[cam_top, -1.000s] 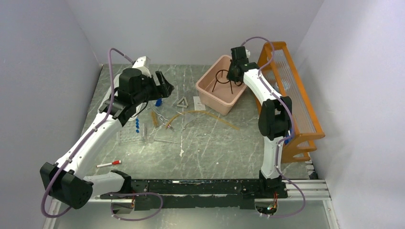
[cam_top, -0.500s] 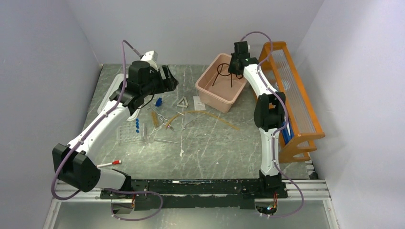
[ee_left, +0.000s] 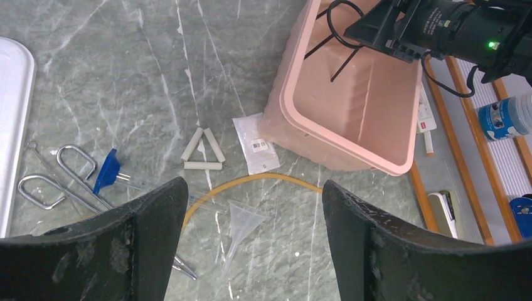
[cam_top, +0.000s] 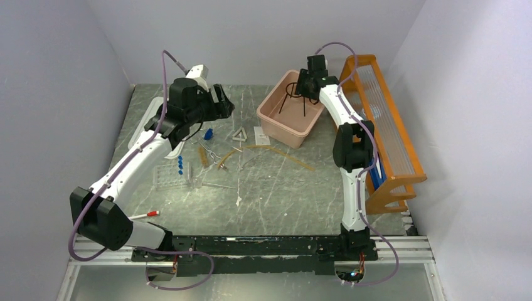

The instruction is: Organize the chemistry lab equipment

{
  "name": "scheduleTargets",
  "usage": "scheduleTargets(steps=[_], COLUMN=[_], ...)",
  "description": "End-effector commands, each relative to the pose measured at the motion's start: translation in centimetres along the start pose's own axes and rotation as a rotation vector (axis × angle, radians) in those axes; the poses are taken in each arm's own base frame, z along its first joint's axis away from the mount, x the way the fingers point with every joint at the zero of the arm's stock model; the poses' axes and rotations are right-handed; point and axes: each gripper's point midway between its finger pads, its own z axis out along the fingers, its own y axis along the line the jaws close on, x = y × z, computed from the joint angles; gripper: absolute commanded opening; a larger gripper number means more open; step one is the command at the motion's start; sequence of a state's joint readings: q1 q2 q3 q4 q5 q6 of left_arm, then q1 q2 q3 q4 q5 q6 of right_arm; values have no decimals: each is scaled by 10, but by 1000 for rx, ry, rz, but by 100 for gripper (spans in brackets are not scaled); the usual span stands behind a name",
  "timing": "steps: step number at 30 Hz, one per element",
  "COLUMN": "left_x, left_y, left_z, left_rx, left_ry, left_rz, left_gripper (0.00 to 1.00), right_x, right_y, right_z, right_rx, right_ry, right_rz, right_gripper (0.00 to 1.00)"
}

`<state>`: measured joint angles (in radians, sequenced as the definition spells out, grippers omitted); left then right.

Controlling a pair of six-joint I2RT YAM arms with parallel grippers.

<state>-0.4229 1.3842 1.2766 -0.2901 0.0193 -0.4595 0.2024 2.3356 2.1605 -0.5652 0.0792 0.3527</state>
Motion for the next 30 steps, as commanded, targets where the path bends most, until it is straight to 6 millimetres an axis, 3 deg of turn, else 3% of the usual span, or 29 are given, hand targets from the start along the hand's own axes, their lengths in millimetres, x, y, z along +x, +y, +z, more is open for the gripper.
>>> scheduleTargets(steps=[1,8,11,14,17,21,25,30], left_x=[-29,-41,-48,-55,-59,-65,-72,-103], left_y=[-7,9,14,20,31,48,67,79], left_z=[-14,-35,-47,-61,-75,-94,-118,-162], left_rx=[-1,-96,-127,-164,-224,-322,-433,-548], left_ry=[-85,-128,-161,-191,-232,-293,-358,-485], left_rz=[34,85,101,100,86,29,-10,-9], left_gripper=[83,83,83,83,82,82,82,83], right_x=[-55,-85,-84,-69,-43,9,71,148], right_y=[20,33,50,78,114,164,209,250], right_z=[-48,-117,-146,-170,-189,-199,-192,-167], right_rx=[-91,-160,-227,-300,-375,-453,-559,-614], right_ry=[-137,-241,-257,-278,-279,-227,-123,11], right_rz=[-6,-32,-75,-139,-225,-337,-409,-548], right_gripper=[56,62,62,62,62,62,62,62])
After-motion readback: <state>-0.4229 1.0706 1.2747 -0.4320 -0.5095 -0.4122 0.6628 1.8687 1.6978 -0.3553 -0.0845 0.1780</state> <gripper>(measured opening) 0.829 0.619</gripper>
